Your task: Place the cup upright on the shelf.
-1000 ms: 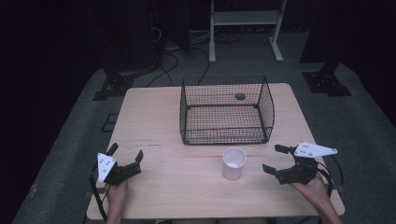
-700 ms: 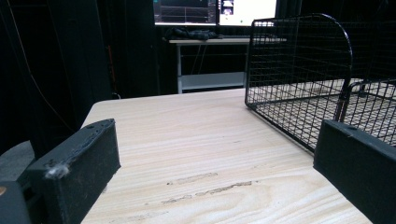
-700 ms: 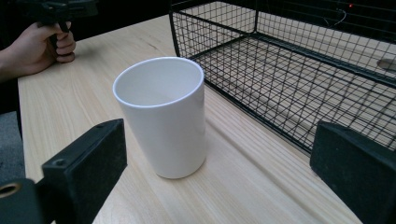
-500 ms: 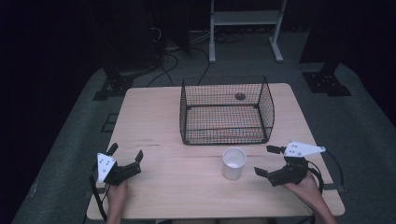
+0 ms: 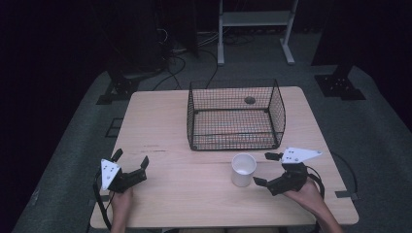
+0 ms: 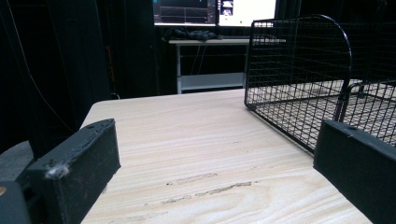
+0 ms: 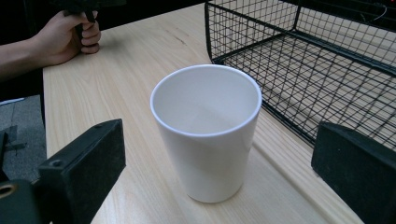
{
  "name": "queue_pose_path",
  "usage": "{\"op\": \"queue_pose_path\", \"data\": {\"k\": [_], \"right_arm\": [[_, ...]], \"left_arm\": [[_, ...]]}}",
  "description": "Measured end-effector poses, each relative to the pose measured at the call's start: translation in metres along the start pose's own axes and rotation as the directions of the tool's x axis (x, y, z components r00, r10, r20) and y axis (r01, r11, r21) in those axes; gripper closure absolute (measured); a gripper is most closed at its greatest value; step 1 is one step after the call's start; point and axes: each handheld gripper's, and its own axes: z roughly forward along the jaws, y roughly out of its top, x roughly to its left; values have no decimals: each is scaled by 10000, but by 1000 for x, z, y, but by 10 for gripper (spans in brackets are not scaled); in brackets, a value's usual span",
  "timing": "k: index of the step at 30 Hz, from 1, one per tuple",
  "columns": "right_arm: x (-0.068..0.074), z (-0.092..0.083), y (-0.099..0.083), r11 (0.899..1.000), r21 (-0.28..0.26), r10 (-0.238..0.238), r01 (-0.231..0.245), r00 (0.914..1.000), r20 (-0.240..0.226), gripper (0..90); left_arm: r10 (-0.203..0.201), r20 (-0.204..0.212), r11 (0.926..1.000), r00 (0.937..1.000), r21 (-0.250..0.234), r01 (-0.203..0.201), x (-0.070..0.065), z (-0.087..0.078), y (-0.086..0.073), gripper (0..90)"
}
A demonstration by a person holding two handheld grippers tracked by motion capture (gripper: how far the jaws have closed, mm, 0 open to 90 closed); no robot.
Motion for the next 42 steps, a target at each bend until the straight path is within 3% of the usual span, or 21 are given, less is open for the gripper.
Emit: {"op": "queue_pose_path", "data": {"k": [17, 26, 27, 28, 30, 36, 42], "right_arm": [[-1, 33, 2, 9979, 647, -22, 50, 9990, -437, 24], [2, 49, 7, 9950, 947, -271, 325, 9980, -578, 25], [2, 51, 7, 9946, 979, -301, 354, 9980, -556, 33], [2, 53, 8, 9935, 1030, -432, 484, 9977, -523, 134], [2, 53, 8, 9931, 1018, -541, 579, 9978, -392, 184], [0, 52, 8, 9943, 954, -453, 486, 9983, -359, 191], [-3, 48, 10, 9962, 846, -134, 189, 9979, -641, 193]], "left_arm": [[1, 8, 10000, 10000, -3, -1, 0, 0, 0, 0], [-9, 16, 10000, 10000, -7, 9, 0, 0, 0, 0], [-14, 21, 10000, 10000, -15, 14, 0, 0, 0, 0], [-20, 26, 10000, 10000, -19, 20, 0, 0, 0, 0], [-19, 27, 10000, 10000, -18, 19, 0, 0, 0, 0], [-23, 30, 10000, 10000, -21, 24, 1, 0, 0, 0], [-4, 28, 10000, 10000, -14, 4, 0, 0, 0, 0]]}}
